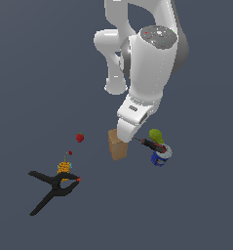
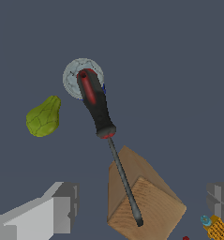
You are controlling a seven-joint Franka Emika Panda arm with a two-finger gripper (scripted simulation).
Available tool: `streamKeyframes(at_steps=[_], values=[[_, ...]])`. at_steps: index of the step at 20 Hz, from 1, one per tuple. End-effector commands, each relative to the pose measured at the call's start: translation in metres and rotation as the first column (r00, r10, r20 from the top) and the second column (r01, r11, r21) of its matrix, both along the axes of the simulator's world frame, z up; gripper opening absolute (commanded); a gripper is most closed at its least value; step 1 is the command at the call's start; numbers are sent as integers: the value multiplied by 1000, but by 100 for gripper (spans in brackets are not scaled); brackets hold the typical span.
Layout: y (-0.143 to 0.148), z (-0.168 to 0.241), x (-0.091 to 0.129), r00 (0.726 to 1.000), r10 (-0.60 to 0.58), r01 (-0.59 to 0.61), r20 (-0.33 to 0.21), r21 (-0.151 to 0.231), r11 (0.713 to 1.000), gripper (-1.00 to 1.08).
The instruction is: Pick up a designated object from a clutter of objects.
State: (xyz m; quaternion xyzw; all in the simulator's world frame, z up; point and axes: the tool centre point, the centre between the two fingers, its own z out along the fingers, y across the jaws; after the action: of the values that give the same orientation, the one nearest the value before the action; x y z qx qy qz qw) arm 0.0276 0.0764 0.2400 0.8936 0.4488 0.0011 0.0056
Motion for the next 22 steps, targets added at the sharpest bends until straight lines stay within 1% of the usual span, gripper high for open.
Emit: streamKeyframes(at_steps=[1,6,11,17,22], values=[[7,-8,0,997,79,-79,-2,1,997,100],[20,-23,1,975,222,-222,-5,3,975,100],[30,-34,0,946,325,-325,-6,6,946,100],[36,-42,0,918,396,-396,-7,8,918,100],[38,-44,-1,910,414,-414,-7,9,910,100]])
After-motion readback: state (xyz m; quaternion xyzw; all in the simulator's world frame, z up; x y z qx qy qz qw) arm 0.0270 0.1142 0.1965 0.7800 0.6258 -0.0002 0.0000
